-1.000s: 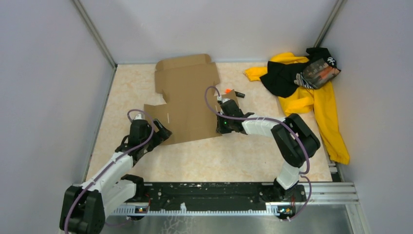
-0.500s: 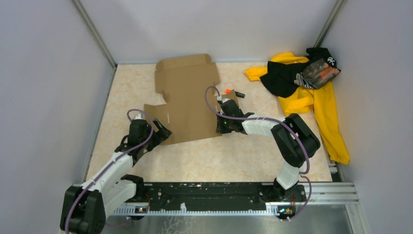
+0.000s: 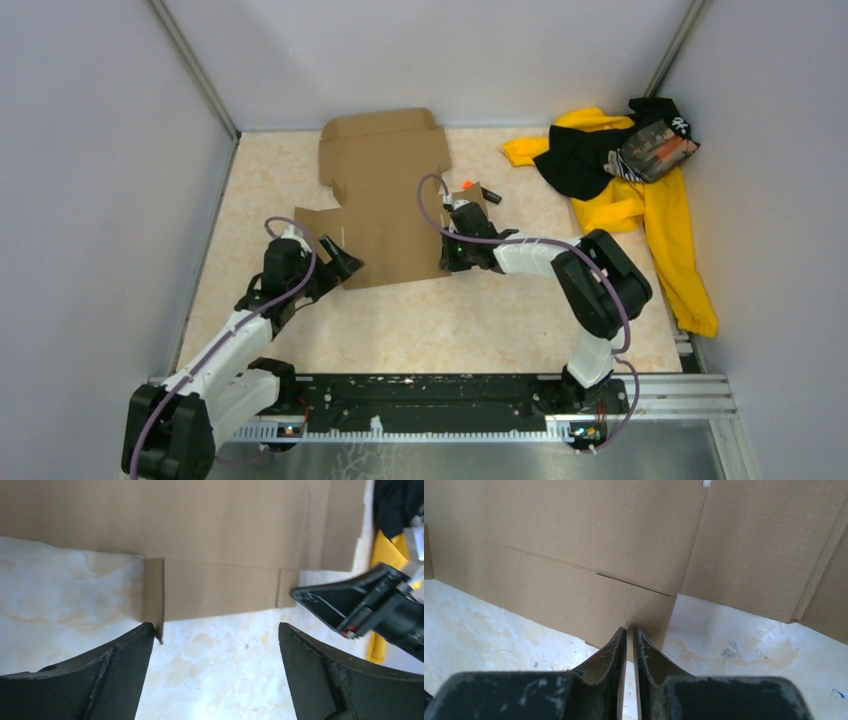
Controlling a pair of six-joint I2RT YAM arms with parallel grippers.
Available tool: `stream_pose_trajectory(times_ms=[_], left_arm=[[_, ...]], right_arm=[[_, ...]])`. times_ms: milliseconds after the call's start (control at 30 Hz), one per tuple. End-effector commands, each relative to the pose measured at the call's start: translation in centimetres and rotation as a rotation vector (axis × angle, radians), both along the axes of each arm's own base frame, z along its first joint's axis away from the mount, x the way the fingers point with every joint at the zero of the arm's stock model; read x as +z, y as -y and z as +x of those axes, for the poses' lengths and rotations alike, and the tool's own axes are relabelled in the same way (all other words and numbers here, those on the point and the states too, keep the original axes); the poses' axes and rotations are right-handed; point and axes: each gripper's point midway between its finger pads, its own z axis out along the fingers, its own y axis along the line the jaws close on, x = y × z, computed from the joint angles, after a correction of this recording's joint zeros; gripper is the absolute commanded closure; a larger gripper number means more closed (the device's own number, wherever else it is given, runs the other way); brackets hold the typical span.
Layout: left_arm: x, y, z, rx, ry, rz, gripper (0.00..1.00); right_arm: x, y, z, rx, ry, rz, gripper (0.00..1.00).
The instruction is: Fold the paper box
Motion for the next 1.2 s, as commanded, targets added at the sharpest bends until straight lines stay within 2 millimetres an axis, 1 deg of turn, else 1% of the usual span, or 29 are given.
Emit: stream_pose_trajectory(times_ms=[0, 100, 300, 567, 633, 700, 733, 833, 867, 933, 1033, 1167], left_arm=[[2.4, 2.6, 0.2, -0.093, 0.040, -0.115, 0.01], [2.3, 2.9, 0.5, -0.102, 0.042, -0.124, 0.01], [0.9, 3.1, 0.4, -0.111, 0.012, -0.129, 0.01], [-1.2, 2.7, 0.6, -0.097, -0.030, -0.089, 0.01], [-1.8, 2.4, 0.6, -0.090, -0.047, -0.069, 0.04], [-2.4, 2.2, 0.6, -0.089, -0.067, -0.048, 0.12], [-2.7, 2.0, 0.6, -0.085, -0.080, -0.035, 0.19], [-3.7, 1.7, 0.6, -0.087, -0.121, 0.005, 0.44], [-4.0, 1.6, 0.6, -0.087, -0.134, 0.018, 0.50], [-4.5, 1.4, 0.7, -0.091, -0.149, 0.036, 0.59], [-5.2, 1.3, 0.7, -0.090, -0.166, 0.052, 0.63], [-5.8, 1.0, 0.9, -0.088, -0.181, 0.080, 0.63]], right_arm=[[-6.6, 3.6, -5.1, 0.026, -0.209, -0.193, 0.89], [-6.7, 3.6, -5.1, 0.027, -0.212, -0.194, 0.89], [-6.8, 3.5, -5.0, 0.029, -0.216, -0.196, 0.89], [-6.9, 3.8, -4.9, 0.020, -0.214, -0.214, 0.89], [-6.9, 4.0, -4.8, 0.017, -0.212, -0.225, 0.89], [-6.9, 4.1, -4.8, 0.014, -0.212, -0.232, 0.89], [-6.8, 4.2, -4.8, 0.013, -0.211, -0.235, 0.89], [-6.8, 4.3, -4.8, 0.010, -0.210, -0.242, 0.89], [-6.7, 4.3, -4.8, 0.010, -0.208, -0.241, 0.89], [-6.7, 4.3, -4.7, 0.010, -0.208, -0.240, 0.89], [-6.8, 4.3, -4.8, 0.010, -0.211, -0.242, 0.89], [-6.8, 4.4, -4.8, 0.011, -0.212, -0.248, 0.89]])
